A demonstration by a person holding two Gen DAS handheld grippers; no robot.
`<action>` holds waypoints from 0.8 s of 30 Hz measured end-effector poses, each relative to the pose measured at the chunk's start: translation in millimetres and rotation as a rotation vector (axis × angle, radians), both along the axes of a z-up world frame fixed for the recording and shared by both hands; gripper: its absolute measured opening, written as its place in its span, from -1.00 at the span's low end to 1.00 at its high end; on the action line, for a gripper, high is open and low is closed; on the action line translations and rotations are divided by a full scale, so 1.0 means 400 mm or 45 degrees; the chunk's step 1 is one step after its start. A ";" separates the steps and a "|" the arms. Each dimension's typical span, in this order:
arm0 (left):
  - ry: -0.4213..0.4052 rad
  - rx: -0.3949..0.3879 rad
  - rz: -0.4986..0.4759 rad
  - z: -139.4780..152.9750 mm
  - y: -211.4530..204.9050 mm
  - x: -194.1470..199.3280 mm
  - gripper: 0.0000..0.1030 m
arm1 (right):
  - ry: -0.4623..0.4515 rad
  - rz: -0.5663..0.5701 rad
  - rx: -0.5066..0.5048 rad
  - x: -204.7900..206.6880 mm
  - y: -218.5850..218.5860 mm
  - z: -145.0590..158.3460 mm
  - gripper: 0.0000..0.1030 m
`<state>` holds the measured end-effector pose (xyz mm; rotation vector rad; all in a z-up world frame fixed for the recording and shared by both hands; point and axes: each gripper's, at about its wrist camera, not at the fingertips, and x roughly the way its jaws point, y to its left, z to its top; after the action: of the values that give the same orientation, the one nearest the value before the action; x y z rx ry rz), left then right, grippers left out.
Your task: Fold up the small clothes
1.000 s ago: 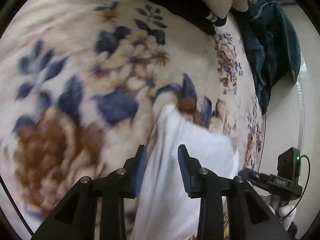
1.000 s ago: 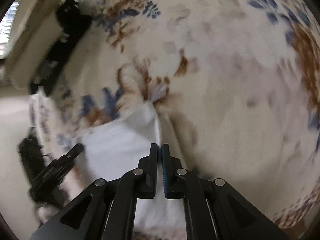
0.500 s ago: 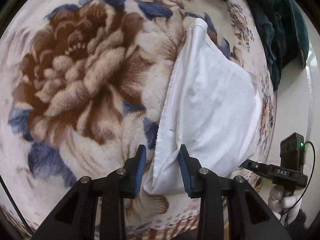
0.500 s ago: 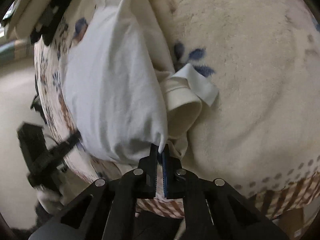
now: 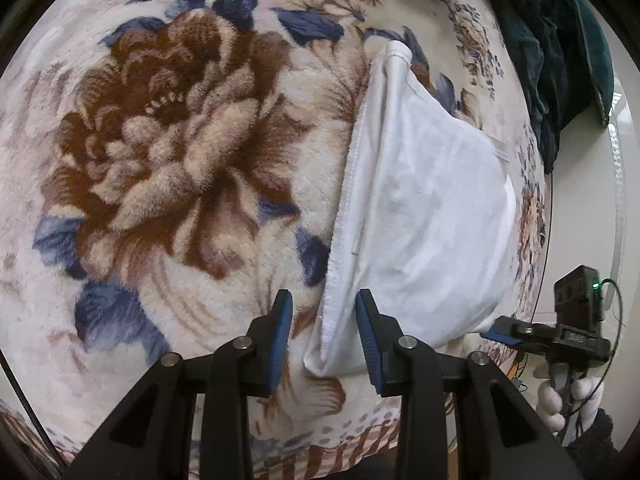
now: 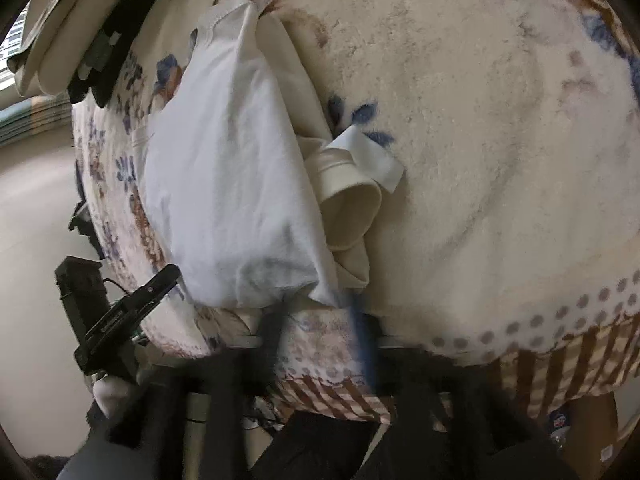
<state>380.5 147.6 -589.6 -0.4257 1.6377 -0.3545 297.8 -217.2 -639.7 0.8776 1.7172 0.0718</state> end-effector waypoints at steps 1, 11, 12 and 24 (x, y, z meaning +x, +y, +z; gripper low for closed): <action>0.005 0.008 0.001 -0.003 -0.001 0.005 -0.40 | 0.021 -0.006 -0.013 -0.003 0.000 -0.021 0.14; 0.042 -0.203 0.114 -0.073 -0.045 0.087 0.42 | -0.132 -0.270 0.071 0.021 -0.053 -0.046 0.59; 0.052 -0.216 0.116 -0.086 -0.054 0.092 0.42 | -0.111 -0.253 0.092 0.040 -0.040 -0.075 0.59; -0.161 -0.262 0.083 -0.023 -0.105 0.098 -0.67 | -0.232 -0.168 0.100 0.107 0.084 -0.087 -0.52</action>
<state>419.6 105.4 -598.7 -0.5985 1.4661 -0.4932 340.7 -183.7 -674.6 1.0093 1.4918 0.1273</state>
